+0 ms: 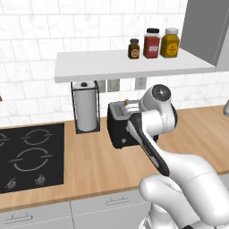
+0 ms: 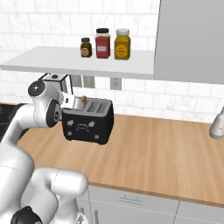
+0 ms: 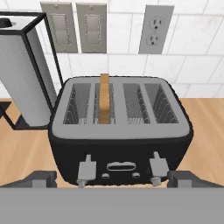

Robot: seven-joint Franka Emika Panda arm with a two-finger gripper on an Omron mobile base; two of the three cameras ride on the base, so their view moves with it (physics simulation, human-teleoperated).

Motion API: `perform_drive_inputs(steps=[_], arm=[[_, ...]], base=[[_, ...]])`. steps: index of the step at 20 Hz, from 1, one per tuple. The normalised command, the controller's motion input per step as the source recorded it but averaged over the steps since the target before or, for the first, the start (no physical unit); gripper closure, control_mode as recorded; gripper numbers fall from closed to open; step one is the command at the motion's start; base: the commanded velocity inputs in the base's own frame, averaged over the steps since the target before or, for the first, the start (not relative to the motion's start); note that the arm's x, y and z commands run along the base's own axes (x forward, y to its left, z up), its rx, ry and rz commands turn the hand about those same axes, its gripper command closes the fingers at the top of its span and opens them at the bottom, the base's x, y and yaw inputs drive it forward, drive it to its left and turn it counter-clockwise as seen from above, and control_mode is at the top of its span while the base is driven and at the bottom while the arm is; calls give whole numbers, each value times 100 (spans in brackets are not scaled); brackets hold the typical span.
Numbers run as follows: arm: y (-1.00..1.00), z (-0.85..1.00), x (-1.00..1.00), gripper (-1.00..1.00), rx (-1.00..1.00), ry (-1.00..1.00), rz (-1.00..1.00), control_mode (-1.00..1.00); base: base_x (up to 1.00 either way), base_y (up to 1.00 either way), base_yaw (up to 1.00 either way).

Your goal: Start the toaster. Once the lever pops up, take the bread to the plate on the dining counter.

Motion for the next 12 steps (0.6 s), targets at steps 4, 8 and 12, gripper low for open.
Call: perform_drive_inputs(steps=[4, 8, 12], arm=[[0, 0, 0, -100, 0, 0, 0, -100], [0, 0, 0, -100, 0, 0, 0, -100], [0, 0, 0, -100, 1, 0, 0, -100]], base=[[0, 0, 0], [0, 0, 0], [0, 0, 0]])
